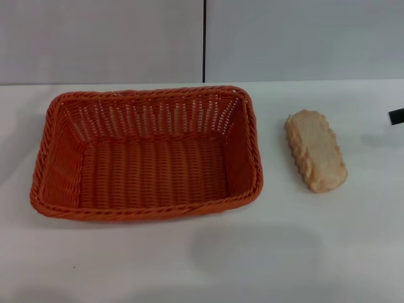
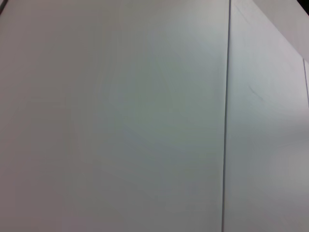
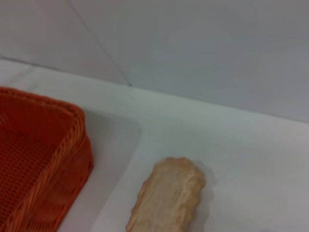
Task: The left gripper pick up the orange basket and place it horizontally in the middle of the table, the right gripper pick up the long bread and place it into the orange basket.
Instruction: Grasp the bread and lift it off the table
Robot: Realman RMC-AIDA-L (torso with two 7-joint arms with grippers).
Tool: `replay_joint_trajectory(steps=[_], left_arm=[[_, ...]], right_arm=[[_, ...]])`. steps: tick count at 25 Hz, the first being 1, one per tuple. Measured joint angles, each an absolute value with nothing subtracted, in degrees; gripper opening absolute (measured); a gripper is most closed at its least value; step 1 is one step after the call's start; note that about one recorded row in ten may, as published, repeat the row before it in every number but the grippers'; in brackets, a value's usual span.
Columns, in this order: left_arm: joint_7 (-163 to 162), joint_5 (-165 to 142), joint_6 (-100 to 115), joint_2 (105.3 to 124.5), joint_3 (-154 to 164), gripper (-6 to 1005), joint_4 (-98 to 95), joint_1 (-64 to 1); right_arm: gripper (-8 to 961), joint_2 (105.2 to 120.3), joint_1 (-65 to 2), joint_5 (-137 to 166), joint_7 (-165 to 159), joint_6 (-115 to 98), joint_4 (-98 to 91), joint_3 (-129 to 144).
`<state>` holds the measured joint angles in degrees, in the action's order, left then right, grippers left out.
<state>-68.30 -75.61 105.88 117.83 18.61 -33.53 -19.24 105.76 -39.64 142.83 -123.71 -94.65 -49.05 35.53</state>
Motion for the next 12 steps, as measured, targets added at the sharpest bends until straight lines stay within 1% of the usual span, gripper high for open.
replay_joint_trajectory(steps=[8, 10, 11, 12], left_arm=[[-67.54, -75.68, 106.10, 117.86, 19.18, 750, -30.94, -19.15], [-67.18, -75.73, 106.10, 117.86, 19.57, 750, -30.66, -19.16], [-66.98, -75.75, 106.10, 117.86, 19.83, 750, -30.58, -19.11], [-66.98, -75.75, 106.10, 117.86, 19.83, 750, -30.58, -19.11]], right_arm=[[691, 107.31, -41.41, 143.01, -124.01, -89.57, -45.37, 38.85], [691, 107.85, -41.79, 143.03, -124.03, -88.32, -44.37, 39.60], [691, 108.35, -42.15, 143.04, -124.03, -87.08, -43.46, 40.46], [690, 108.35, -42.15, 143.04, -124.03, -87.08, -43.46, 40.46]])
